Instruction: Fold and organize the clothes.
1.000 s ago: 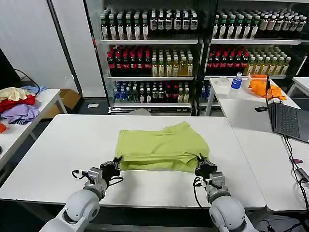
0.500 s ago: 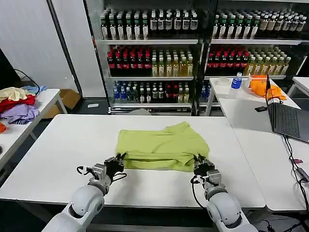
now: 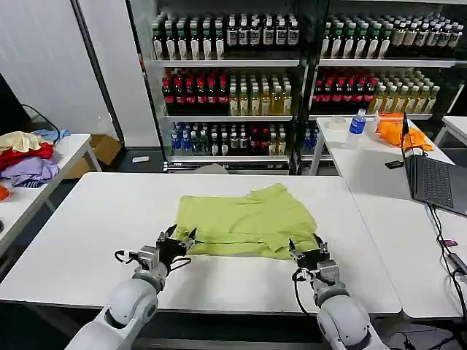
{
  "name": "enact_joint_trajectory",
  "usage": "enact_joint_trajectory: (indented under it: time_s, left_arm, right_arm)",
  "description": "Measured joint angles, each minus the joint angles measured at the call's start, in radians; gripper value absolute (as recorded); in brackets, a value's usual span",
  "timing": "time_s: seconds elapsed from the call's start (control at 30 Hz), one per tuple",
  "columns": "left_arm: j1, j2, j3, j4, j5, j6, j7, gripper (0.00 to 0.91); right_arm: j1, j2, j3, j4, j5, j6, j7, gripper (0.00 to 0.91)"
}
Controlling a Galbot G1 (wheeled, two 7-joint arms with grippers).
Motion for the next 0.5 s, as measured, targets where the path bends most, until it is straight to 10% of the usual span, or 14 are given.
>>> enact_joint_trajectory:
  time_s: [0.4, 0.43, 0.5]
  left_arm:
    - [0.037, -0.001, -0.009, 0.023, -0.009, 0.028, -0.01, 0.907]
    - [0.036, -0.002, -0.009, 0.029, -0.01, 0.031, -0.012, 0.544]
    - [0.033, -0.003, -0.007, 0.041, -0.01, 0.037, -0.013, 0.171]
  right_arm:
    - [-0.023, 0.01, 0.028, -0.024, 0.083, -0.035, 0.043, 0.907]
    - [-0.02, 0.011, 0.028, -0.029, 0.092, -0.038, 0.045, 0.443]
    - [-0.012, 0.014, 0.025, -0.039, 0.11, -0.042, 0.051, 0.02]
